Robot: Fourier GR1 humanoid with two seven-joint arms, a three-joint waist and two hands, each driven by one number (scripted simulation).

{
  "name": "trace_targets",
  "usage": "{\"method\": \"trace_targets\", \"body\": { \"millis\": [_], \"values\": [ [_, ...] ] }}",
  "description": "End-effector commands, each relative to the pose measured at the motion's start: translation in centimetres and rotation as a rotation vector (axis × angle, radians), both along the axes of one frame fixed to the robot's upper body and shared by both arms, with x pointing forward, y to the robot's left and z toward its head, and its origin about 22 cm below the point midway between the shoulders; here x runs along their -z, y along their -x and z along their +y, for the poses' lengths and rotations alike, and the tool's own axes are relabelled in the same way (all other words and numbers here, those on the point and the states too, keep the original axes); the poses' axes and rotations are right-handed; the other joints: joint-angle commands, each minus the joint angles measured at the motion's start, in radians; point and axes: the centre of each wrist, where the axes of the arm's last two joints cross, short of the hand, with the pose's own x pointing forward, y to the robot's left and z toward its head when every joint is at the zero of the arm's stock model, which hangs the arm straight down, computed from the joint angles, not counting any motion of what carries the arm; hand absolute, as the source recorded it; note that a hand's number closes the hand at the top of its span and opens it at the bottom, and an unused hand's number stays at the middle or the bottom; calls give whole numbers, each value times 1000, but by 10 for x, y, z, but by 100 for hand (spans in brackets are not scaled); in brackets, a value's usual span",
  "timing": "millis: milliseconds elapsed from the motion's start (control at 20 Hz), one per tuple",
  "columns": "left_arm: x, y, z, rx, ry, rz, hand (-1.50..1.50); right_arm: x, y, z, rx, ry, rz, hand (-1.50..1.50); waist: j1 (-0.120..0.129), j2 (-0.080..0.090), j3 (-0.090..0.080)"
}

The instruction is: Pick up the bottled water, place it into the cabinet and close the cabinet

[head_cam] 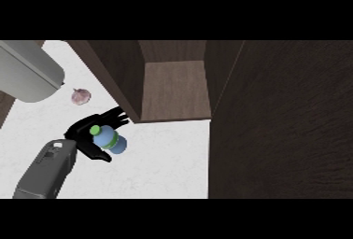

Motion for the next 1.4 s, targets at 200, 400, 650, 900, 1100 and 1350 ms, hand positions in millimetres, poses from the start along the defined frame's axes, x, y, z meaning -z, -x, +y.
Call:
{"method": "trace_targets", "body": {
  "millis": [200,400,650,900,1100,1350],
  "values": [
    [28,15,-27,184,210,108,-150,7,-10,6,-14,0,11,-150,7,8,-7],
    [29,12,-35,197,226,130,-150,6,-4,5,-17,-18,3,-150,-14,6,-7],
    [25,8,-50,271,249,127,-150,7,-10,8,-15,-7,20,-150,-3,7,-7],
    [30,13,-59,298,254,125,150,7,-7,4,9,4,18,-150,-1,2,-6],
    [32,13,-71,310,295,125,150,7,-11,7,11,-2,14,-150,9,2,-6],
    [27,13,-55,305,311,106,150,13,-11,1,12,7,22,-150,18,0,-5]
  ]
}}
